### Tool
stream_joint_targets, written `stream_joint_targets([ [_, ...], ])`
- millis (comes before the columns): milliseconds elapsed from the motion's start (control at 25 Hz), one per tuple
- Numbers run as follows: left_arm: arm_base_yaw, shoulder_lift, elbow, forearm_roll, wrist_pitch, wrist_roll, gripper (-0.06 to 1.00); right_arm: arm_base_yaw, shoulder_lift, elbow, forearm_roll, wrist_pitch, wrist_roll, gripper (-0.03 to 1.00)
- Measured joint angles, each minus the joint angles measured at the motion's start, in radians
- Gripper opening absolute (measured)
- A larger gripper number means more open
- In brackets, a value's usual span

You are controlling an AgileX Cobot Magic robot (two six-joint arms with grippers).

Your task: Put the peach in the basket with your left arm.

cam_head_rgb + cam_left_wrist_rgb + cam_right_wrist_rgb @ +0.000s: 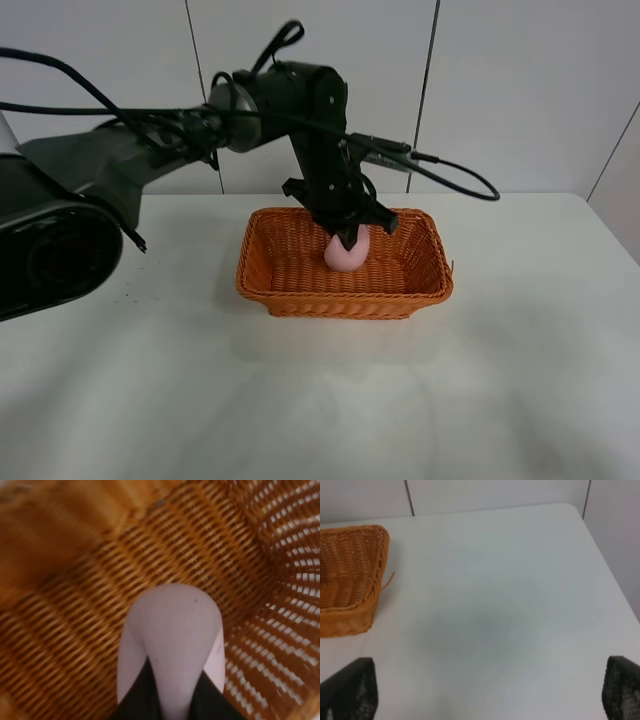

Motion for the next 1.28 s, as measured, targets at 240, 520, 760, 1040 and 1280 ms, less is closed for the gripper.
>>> stream_joint_targets([
  [240,0.0,0.084,0.002,0.003,-0.018,0.0,0.24,0.0,0.0,0.0,0.0,0.0,0.0,0.69],
  [520,0.0,0.082,0.002,0.003,-0.007,-0.007,0.83,0.0,0.0,0.0,0.0,0.0,0.0,0.69],
  [760,0.02,0.033,-0.068,0.0,0.091,-0.007,0.87,0.0,0.0,0.0,0.0,0.0,0.0,0.69],
  [1040,0.094,-0.093,-0.114,0.001,0.094,-0.008,0.88,0.0,0.0,0.0,0.0,0.0,0.0,0.69],
  [1280,0.224,-0.098,-0.111,0.0,0.094,-0.003,0.88,0.0,0.0,0.0,0.0,0.0,0.0,0.69],
])
